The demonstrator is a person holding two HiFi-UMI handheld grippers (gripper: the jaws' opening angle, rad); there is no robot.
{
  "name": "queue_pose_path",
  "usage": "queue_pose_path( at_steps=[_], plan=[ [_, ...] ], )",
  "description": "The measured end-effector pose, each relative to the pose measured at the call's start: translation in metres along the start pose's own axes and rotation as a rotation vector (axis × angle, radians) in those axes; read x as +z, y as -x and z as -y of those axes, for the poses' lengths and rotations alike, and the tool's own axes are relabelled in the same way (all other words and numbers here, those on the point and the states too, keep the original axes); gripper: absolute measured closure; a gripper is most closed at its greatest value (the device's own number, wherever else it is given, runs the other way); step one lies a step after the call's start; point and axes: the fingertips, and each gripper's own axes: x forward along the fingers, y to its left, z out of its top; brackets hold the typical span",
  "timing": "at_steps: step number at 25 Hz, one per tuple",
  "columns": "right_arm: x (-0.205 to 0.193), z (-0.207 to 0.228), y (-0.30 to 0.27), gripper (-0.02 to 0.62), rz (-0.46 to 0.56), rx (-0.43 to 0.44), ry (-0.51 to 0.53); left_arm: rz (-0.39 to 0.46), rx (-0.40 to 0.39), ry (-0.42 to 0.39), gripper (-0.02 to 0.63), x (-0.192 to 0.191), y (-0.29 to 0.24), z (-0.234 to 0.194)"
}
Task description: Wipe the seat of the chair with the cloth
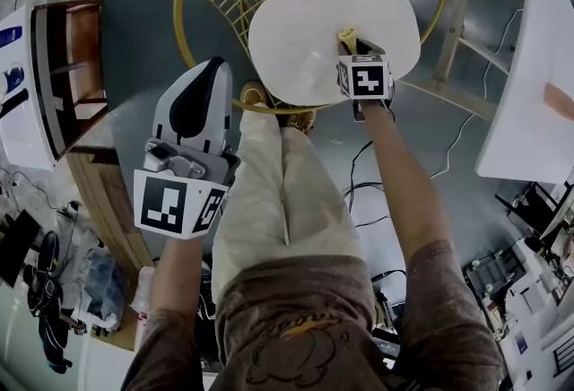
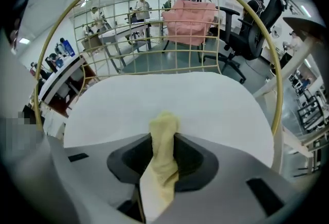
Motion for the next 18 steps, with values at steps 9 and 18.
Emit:
queue_pose_path(
  at_steps=[9, 18],
  plan=[
    [0.009, -0.034, 0.004, 0.463, 0.028, 0.046, -0.057, -0.005, 0.018, 0.015, 0.603, -0.003, 0.002, -0.004],
    [0.012, -0.117, 0.003, 0.464, 0.011, 0.212, 0.031, -0.001, 0.032, 0.015, 0.603, -0.004, 0.006, -0.007]
  ],
)
